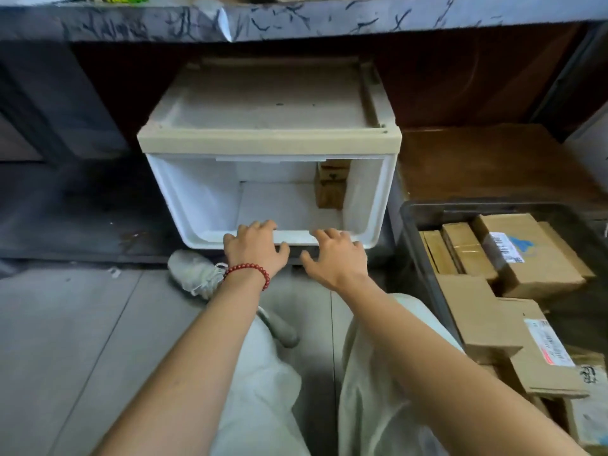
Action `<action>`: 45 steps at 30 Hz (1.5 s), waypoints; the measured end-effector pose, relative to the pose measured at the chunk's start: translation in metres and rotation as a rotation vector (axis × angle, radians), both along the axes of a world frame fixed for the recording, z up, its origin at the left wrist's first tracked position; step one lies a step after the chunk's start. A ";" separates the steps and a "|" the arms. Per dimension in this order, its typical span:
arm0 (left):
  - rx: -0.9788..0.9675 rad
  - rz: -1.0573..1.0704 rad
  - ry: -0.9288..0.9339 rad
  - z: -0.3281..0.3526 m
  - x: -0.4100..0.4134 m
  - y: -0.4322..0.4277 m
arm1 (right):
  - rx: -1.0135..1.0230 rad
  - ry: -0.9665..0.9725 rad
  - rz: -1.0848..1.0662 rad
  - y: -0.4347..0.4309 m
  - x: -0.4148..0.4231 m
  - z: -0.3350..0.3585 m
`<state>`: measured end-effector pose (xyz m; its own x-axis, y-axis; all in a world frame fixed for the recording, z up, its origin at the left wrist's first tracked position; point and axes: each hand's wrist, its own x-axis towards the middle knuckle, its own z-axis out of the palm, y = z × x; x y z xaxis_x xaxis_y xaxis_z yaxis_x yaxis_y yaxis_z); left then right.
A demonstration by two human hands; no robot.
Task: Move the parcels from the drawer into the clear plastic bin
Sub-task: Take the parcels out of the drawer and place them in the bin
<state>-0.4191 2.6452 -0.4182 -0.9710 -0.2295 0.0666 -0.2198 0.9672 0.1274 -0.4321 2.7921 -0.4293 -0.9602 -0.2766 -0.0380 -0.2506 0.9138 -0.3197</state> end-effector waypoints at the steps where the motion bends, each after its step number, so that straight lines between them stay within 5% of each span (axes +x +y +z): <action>1: -0.005 -0.007 -0.010 -0.002 -0.005 -0.001 | 0.018 0.006 0.000 0.001 -0.007 -0.002; 26: -0.024 -0.103 -0.063 -0.130 -0.204 -0.043 | -0.098 -0.076 -0.278 -0.013 -0.220 -0.129; 36: 0.020 -0.165 -0.046 -0.144 -0.252 -0.040 | -0.244 0.052 -0.323 -0.028 -0.263 -0.152; 45: 0.159 -0.187 0.003 -0.155 -0.276 -0.047 | -0.154 0.174 -0.492 -0.045 -0.281 -0.156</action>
<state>-0.6952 2.5978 -0.5736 -0.9975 -0.0534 0.0468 -0.0381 0.9587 0.2820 -0.7129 2.7470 -0.5851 -0.9663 0.2171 0.1383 0.1336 0.8823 -0.4513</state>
